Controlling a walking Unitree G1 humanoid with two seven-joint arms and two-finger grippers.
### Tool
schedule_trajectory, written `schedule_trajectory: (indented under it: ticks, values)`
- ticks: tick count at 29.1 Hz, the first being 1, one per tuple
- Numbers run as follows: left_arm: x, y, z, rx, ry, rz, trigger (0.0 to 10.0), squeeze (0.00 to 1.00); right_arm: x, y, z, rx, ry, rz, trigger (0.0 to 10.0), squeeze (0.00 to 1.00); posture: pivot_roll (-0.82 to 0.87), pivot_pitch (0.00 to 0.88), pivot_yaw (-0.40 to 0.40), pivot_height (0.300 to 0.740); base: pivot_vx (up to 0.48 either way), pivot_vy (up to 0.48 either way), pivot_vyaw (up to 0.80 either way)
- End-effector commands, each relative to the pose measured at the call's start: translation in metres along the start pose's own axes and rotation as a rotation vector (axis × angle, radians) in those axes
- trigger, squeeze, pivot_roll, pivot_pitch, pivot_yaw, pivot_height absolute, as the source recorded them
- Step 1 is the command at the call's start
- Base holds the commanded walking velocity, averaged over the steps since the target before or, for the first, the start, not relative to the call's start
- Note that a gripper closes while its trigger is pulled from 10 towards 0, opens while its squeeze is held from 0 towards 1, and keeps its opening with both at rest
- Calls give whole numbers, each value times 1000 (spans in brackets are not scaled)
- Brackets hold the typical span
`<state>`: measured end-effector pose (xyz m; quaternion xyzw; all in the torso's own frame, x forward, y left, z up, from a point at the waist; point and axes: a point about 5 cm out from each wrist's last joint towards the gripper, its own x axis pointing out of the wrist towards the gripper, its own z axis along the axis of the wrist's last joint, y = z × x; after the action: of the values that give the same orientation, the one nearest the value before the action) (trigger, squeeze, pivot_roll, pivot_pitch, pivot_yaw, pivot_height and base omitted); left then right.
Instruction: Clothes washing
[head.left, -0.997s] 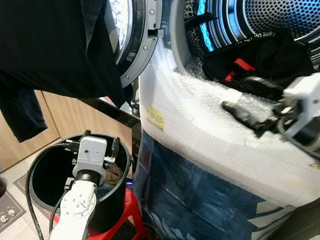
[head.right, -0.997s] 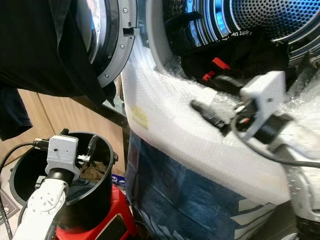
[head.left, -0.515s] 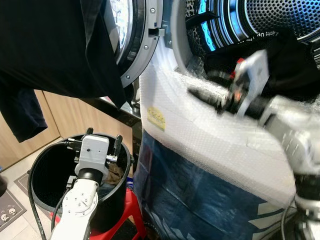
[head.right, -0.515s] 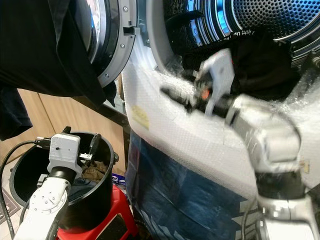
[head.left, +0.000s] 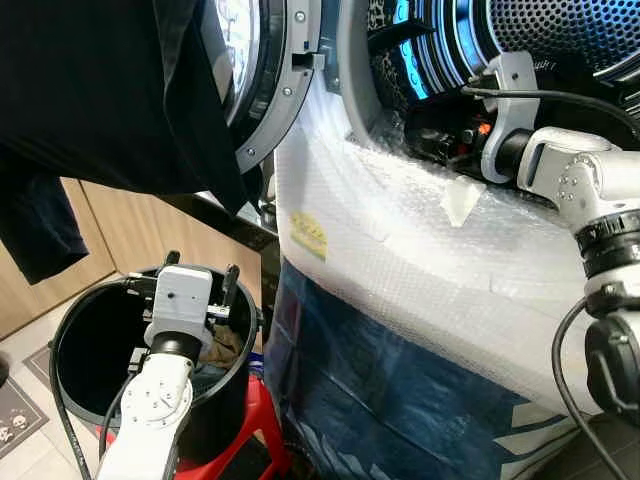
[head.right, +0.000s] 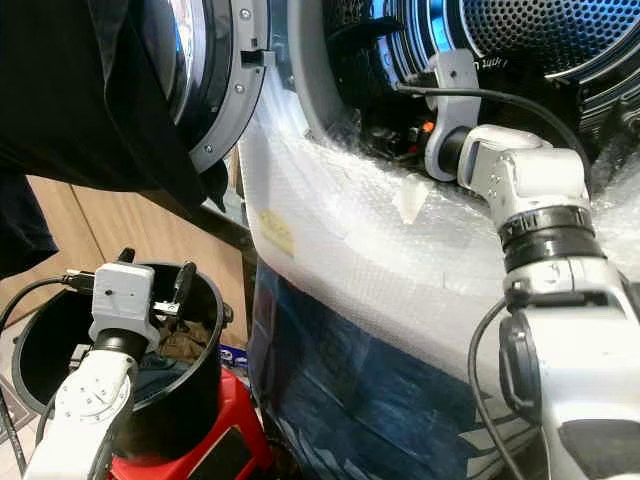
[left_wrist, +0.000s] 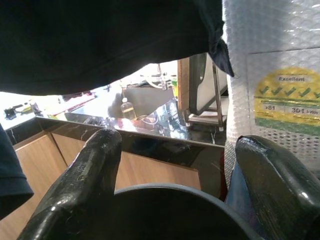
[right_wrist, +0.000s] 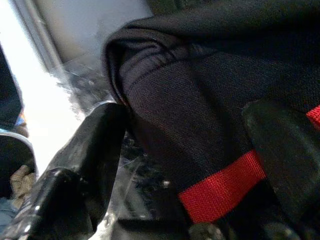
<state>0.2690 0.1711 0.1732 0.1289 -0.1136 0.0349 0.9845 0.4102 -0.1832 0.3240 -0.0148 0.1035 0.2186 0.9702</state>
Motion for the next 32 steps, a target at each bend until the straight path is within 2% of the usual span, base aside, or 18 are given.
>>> schedule_trajectory:
  ticks: [1, 2, 6, 10, 13, 17, 20, 22, 23, 25, 26, 29, 32]
  values:
    - [-1, 1, 2, 8, -6, 13, 10000, 0, -2, -5, 3, -16, 6, -34, 10000, 0, 279, 8, -97, 740, 0, 0, 0]
    - [-1, 2, 2, 9, -8, 15, 10000, 0, -3, -10, 0, -8, 14, -73, 10000, 0, 283, 6, -100, 740, 0, 0, 0]
    - [0, 2, 3, 9, -12, 17, 10000, 0, -3, -16, -2, 10, 15, -126, 10000, 0, 284, 2, -102, 740, 0, 0, 0]
    - [-1, 3, 3, 9, -12, 25, 10000, 0, -9, -33, -1, 97, -37, -282, 10000, 0, 289, 0, -105, 740, 0, 0, 0]
    - [-2, 2, 2, 7, -9, 27, 10000, 0, -13, -40, -3, 130, -51, -353, 10000, 0, 289, 0, -105, 740, 0, 0, 0]
    - [-3, -2, 2, -3, -8, 27, 10000, 0, -18, -53, -9, 150, -61, -477, 10000, 0, 297, 0, -109, 740, 0, 0, 0]
    - [-3, -3, 1, 1, 6, 33, 10000, 0, -22, -60, -13, 131, -71, -535, 10000, 0, 301, 0, -111, 740, 0, 0, 0]
    - [-3, -4, 0, -3, 8, 33, 10000, 0, -24, -64, -16, 157, -74, -560, 10000, 0, 310, 0, -115, 740, 0, 0, 0]
    - [-4, -6, 1, -8, 2, 28, 10000, 0, -30, -73, -22, 189, -80, -636, 10000, 0, 317, 0, -117, 740, 0, 0, 0]
    - [-4, -7, 1, -10, 1, 27, 10000, 0, -33, -76, -24, 201, -83, -670, 10000, 0, 318, 0, -117, 740, 0, 0, 0]
    - [-4, -8, 2, -13, 1, 26, 10000, 0, -38, -83, -25, 178, -92, -736, 10000, 0, 320, 0, -120, 740, 0, 0, 0]
    - [-4, -8, 2, -15, -2, 29, 10000, 0, -46, -91, -22, 103, -111, -827, 10000, 0, 327, 0, -124, 740, 0, 0, 0]
    - [-4, -8, 2, -14, -5, 32, 10000, 0, -53, -97, -21, 104, -129, -882, 10000, 0, 333, 0, -125, 740, 0, 0, 0]
